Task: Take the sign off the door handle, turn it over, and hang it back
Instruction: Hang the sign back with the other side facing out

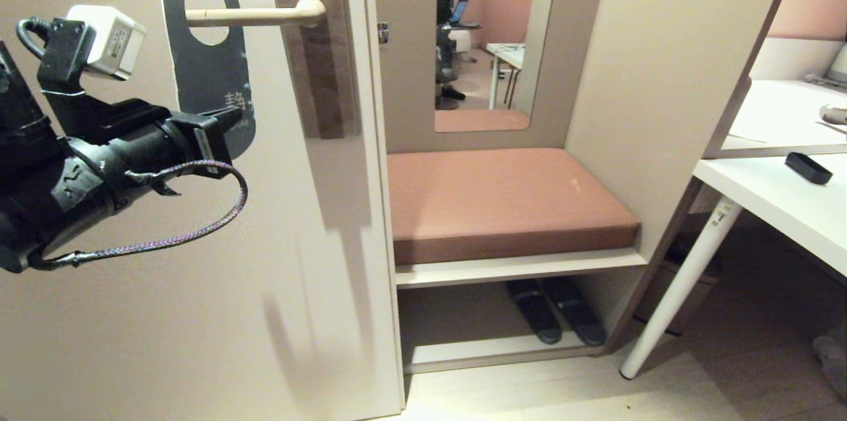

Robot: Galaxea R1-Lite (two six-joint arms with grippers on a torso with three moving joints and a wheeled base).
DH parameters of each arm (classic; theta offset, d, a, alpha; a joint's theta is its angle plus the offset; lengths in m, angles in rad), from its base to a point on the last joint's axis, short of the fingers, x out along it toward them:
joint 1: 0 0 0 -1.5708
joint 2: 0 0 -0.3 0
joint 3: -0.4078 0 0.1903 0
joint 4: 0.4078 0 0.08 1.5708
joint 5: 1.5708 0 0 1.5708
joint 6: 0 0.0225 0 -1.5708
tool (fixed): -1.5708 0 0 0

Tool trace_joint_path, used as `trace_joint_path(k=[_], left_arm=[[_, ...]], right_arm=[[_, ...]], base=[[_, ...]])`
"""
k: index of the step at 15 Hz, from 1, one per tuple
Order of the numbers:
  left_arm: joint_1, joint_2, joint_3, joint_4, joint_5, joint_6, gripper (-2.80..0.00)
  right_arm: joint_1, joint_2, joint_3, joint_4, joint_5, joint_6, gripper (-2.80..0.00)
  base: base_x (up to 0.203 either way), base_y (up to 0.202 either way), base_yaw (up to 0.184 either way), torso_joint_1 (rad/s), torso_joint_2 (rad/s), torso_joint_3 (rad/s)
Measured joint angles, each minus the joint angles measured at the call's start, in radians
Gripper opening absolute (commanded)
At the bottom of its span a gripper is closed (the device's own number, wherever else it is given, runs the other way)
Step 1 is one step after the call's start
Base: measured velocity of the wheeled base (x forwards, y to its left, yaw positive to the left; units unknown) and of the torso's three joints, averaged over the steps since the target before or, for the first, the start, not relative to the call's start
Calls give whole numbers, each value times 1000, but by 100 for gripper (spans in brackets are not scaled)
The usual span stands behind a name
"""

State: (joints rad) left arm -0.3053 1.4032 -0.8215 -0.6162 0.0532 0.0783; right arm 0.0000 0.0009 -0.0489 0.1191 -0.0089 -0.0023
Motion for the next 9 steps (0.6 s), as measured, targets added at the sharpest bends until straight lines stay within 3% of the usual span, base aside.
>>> trace_joint_path(k=[9], left_arm=[[-51, 34, -44, -1, 3, -1, -280]], right_arm=[[0, 0, 0, 0, -1, 0, -280]], base=[[0, 0, 0, 0, 0, 0]])
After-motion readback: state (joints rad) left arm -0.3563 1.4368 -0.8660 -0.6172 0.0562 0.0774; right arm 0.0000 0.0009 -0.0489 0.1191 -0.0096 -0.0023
